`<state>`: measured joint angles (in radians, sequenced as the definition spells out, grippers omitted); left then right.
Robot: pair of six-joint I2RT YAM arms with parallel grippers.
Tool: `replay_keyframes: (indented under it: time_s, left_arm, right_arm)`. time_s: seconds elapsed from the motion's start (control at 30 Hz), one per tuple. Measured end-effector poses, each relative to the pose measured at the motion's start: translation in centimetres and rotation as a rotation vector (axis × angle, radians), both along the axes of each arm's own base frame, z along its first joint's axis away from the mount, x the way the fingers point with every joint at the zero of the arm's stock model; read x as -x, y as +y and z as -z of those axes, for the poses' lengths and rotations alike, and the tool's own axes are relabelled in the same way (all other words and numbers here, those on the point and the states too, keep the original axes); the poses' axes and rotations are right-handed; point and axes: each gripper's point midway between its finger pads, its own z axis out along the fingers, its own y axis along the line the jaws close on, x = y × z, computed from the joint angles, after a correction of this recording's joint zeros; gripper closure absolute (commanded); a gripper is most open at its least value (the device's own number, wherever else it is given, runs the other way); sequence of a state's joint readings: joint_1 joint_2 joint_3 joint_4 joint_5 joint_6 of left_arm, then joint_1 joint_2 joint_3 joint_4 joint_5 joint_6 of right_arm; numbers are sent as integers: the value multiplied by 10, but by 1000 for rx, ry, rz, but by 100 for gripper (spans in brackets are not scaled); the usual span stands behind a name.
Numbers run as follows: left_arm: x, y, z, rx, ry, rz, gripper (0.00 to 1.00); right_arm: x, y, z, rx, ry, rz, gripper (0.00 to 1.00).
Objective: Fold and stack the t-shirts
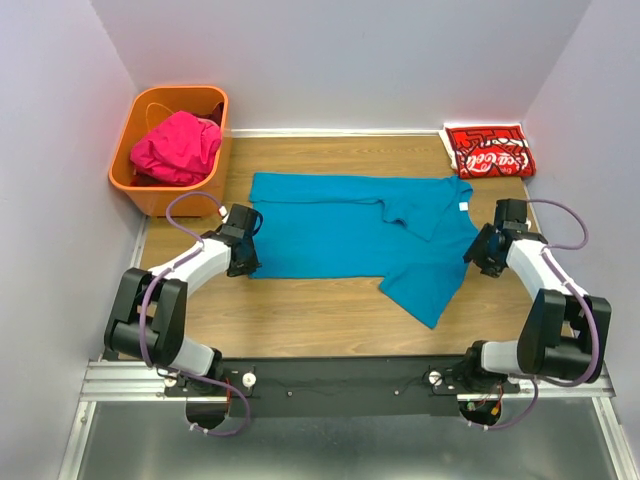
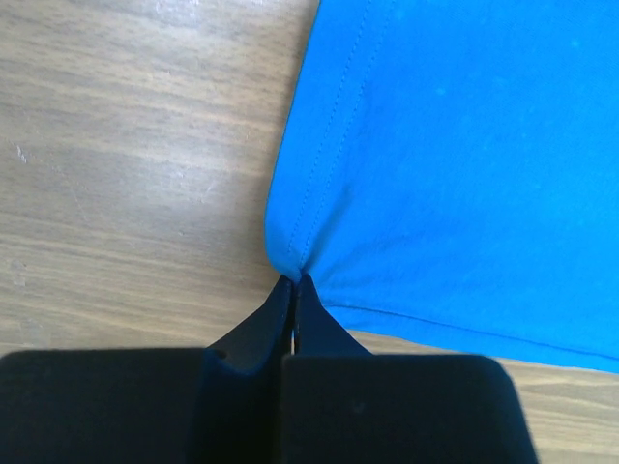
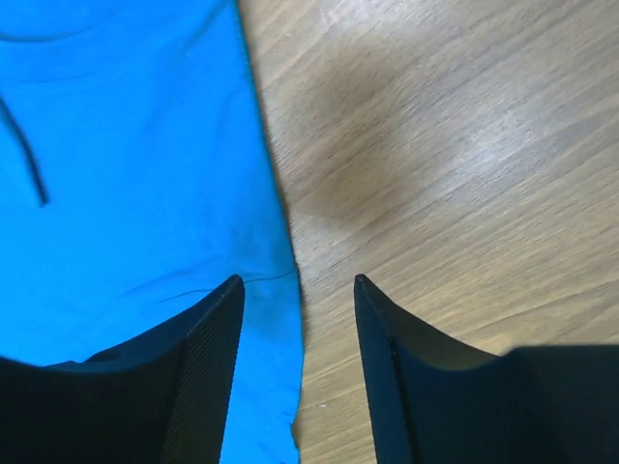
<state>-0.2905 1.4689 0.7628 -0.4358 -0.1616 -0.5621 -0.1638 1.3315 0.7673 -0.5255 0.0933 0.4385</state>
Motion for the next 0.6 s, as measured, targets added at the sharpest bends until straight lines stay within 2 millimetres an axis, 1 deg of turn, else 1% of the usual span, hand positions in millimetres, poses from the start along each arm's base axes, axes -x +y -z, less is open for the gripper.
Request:
replay_keyframes:
  time_s: [0.07, 0.33, 0.43, 0.53, 0.6]
  left_arm:
    - [2, -1, -1, 6, -2, 3, 100]
    - [2, -2, -4, 11, -7, 20, 100]
    - [2, -2, -5, 14, -9, 25, 100]
    - [1, -3, -7, 15, -17, 27, 100]
    - [1, -3, -8, 16, -23, 29, 100]
  right_arm:
    - [1, -1, 4, -15, 13, 8, 46]
    - [3, 15, 28, -113, 81, -11, 48]
    - [2, 19, 32, -137, 90, -16, 48]
    - [0, 21, 32, -150, 81, -19, 48]
    - [0, 21, 32, -153, 81, -20, 54]
